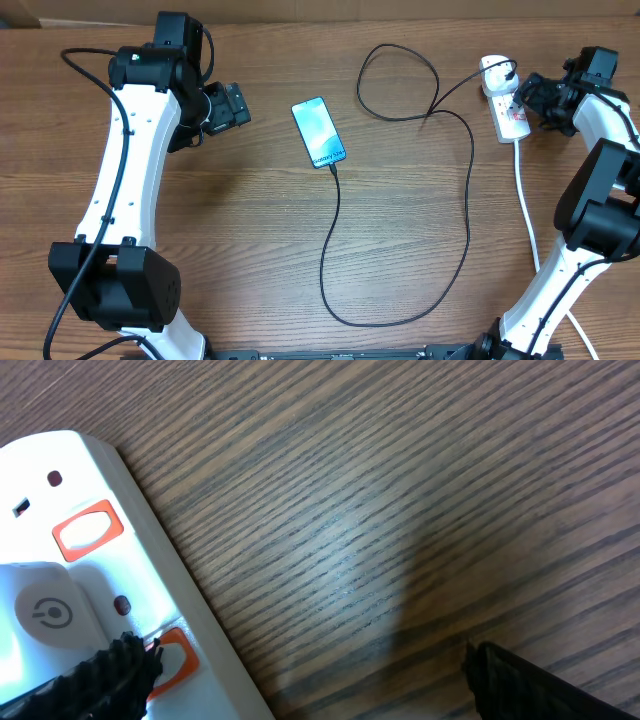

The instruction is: Plug charger to phone and switch on socket

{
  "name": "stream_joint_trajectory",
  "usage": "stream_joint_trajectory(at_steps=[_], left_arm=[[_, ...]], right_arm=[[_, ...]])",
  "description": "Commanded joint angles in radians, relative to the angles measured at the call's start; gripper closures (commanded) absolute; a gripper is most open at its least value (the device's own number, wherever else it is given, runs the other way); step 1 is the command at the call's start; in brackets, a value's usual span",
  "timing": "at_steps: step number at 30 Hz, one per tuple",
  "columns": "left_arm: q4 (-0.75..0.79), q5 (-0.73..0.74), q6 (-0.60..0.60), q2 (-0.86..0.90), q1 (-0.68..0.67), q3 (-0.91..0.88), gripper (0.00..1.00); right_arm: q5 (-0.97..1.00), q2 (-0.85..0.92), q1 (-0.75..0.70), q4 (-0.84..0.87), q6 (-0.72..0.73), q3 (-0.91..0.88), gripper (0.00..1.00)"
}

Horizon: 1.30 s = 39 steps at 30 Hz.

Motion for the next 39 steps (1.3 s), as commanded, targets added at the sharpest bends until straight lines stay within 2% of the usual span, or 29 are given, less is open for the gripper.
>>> stream_joint_trajectory(at_steps=[1,39], left_arm=[[0.002,-0.014,0.010,-0.005,-0.001,0.008,0.00],[0.002,-0.014,0.010,-0.005,-0.001,0.008,0.00]], right_arm=[[-0.011,0.020,0.006,-0.014,-0.009,0.010,0.00],[-0.047,0.020,0.012,-0.033,-0.010,0.010,0.00]])
